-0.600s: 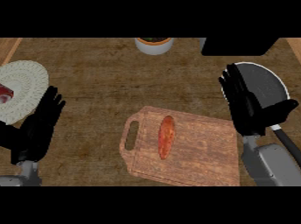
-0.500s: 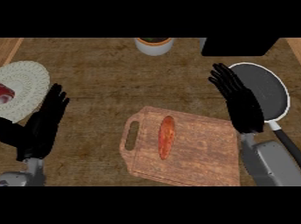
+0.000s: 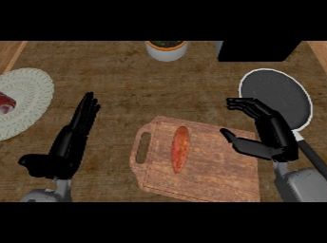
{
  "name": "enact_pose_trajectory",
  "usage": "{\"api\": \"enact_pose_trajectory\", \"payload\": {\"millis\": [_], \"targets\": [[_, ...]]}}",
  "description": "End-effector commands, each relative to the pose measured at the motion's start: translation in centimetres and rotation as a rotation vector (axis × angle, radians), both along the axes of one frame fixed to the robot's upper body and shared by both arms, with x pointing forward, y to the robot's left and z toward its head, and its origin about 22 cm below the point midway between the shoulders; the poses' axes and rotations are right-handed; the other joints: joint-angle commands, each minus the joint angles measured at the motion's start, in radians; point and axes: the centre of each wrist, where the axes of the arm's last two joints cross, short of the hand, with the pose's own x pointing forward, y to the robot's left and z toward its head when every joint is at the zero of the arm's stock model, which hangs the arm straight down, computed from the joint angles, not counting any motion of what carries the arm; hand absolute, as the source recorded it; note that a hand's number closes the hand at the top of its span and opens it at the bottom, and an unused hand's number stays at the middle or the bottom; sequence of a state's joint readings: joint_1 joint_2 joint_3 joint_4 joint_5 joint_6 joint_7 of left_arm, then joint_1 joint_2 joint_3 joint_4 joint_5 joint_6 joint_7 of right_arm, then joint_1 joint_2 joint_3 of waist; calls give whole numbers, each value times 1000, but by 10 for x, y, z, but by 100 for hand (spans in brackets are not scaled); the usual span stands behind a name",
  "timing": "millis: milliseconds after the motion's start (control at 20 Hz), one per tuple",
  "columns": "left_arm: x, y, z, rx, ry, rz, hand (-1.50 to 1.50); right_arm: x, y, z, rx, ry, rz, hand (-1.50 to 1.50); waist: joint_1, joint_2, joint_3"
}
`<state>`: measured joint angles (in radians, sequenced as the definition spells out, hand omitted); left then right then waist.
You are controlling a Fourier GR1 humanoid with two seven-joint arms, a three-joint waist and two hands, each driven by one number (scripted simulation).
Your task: Pick the sweet potato from the cutting board and place it in the pan
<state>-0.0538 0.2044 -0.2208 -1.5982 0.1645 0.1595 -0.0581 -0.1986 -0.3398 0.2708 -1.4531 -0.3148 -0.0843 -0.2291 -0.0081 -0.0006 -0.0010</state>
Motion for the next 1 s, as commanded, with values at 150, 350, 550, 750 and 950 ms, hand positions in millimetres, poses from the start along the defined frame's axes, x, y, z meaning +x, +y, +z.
{"api": "enact_pose_trajectory", "payload": {"millis": [150,350,550,750,950], "targets": [[-9,-5,-8,13,-12,-16,0,-34,-47,-11,-247,-84,45,-150,2,-1,1],[-2,-8,-2,7,-7,-36,0,-7,-35,27,-385,-74,106,-150,11,-1,0],[-17,-9,6,1,-36,-38,0,-3,-21,35,-514,-21,157,-150,19,-3,1],[8,-24,-10,0,-40,-52,0,32,14,61,-655,38,231,-150,24,4,0],[0,-22,-2,11,-42,-56,0,24,50,54,-865,85,338,-150,30,2,0]]}}
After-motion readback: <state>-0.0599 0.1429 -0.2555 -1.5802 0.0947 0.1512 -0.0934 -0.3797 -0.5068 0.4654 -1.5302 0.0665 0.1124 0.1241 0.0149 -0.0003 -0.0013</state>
